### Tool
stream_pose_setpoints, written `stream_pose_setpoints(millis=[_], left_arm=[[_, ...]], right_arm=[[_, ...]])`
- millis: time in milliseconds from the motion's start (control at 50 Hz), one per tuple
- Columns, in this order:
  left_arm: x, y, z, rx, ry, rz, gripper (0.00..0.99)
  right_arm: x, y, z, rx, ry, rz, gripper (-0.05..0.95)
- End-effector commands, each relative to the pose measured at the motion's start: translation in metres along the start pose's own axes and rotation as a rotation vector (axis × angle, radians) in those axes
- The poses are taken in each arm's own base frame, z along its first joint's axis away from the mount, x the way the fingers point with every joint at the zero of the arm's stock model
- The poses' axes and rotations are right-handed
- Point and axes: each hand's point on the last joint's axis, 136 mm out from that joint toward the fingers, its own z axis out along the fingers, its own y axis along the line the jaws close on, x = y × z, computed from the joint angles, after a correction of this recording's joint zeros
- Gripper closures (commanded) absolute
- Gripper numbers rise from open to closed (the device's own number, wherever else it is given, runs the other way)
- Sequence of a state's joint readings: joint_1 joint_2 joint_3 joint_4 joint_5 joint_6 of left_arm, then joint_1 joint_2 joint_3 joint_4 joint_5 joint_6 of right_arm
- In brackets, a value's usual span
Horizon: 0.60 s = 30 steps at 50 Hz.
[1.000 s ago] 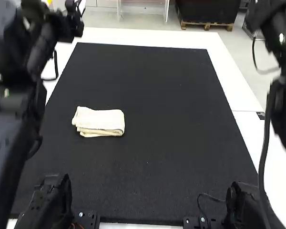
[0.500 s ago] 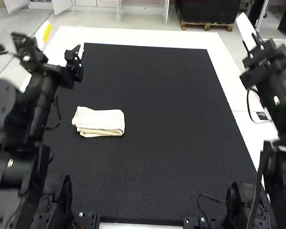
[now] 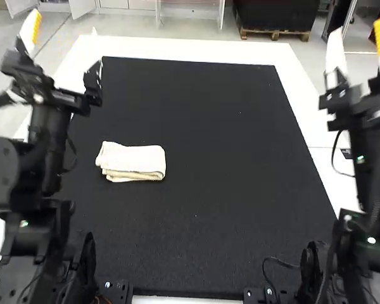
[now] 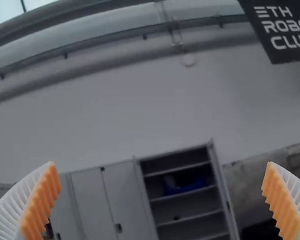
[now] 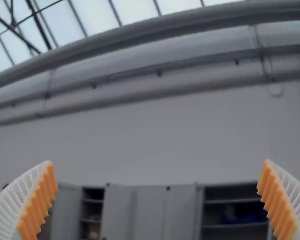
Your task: Fold the towel.
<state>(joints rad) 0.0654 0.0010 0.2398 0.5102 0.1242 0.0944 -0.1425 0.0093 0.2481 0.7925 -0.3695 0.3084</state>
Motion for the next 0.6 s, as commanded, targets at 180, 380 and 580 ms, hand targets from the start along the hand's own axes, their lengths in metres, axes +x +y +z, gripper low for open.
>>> stream_pose_setpoints(millis=[180, 380, 580], left_arm=[[0.127, 0.005, -0.035, -0.104, 0.325, 0.116, 0.072], [0.188, -0.009, -0.063, -0.075, 0.584, -0.031, 0.044], [0.209, -0.012, -0.079, -0.081, 0.692, -0.047, 0.034]], right_arm=[[0.137, -0.052, -0.052, 0.144, 0.374, -0.342, -0.02], [0.197, -0.062, -0.086, 0.218, 0.631, -0.131, -0.02], [0.223, -0.084, -0.118, 0.369, 0.783, -0.110, -0.02]])
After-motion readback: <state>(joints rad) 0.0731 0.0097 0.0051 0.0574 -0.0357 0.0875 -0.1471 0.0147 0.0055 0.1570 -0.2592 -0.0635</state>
